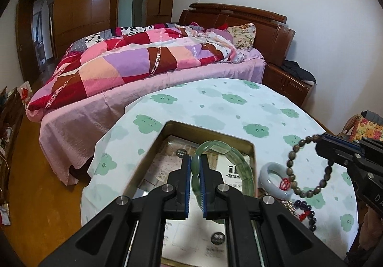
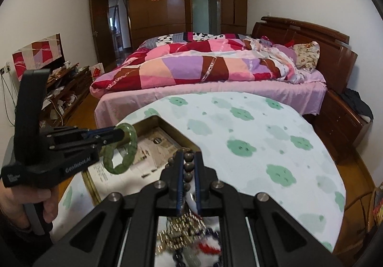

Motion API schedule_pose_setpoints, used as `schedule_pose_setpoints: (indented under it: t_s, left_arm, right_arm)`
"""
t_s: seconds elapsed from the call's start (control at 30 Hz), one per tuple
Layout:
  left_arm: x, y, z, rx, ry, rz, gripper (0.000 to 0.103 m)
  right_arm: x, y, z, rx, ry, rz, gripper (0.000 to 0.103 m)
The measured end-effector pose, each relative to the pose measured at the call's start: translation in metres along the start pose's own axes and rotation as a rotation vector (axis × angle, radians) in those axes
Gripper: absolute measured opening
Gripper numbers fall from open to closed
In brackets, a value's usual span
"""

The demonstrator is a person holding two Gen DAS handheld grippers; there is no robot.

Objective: Organize jewelry
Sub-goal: 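Carry both bracelets into the metal tin and open both grippers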

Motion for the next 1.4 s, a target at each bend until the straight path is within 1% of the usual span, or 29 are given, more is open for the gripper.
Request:
schedule_pose_setpoints:
  t_s: [0.07, 0.23, 0.4, 0.57, 0.87, 1.4]
  left_arm:
    - [-0.002, -0.005, 0.004, -0.003, -0.003, 0.006, 0.006]
    - [-0.005, -0.012, 0.012, 0.0, -0.018, 0.041, 0.006]
    - [-0.009, -0.01, 0.025, -0.016, -0.025, 0.057, 0.006]
    - [-0.011, -0.009, 0.034, -0.024, -0.036, 0.062, 0.006]
    - [-0.02, -0.01, 0.043, -0.034, -0.064, 0.064, 0.006]
    - [-0.02, -0.004, 0.052, -0.061, -0.079, 0.085, 0.006]
  right_arm:
    - [-0.003, -0.006, 0.009, -0.003, -0.021, 0.01, 0.01]
    - [-0.011, -0.011, 0.028, -0.026, -0.041, 0.01, 0.01]
    - [-0.02, -0.016, 0.047, -0.041, -0.044, 0.005, 0.01]
    - [-0.02, -0.015, 0.062, -0.064, -0.034, 0.009, 0.01]
    - [-0.018, -0.011, 0.08, -0.104, -0.024, 0.02, 0.01]
    - [-0.017, -0.002, 0.095, -0.147, -0.023, 0.027, 0.01]
Point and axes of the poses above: each gripper's, at about its wrist camera, not at the fingertips, and z roughly the way its jaws point, x to its right, y to its underside, the point moved 2 cm from there along z, roughly the way its jaws point, and after that the axes turned 12 degrees about -z, right-handed, at the moved point
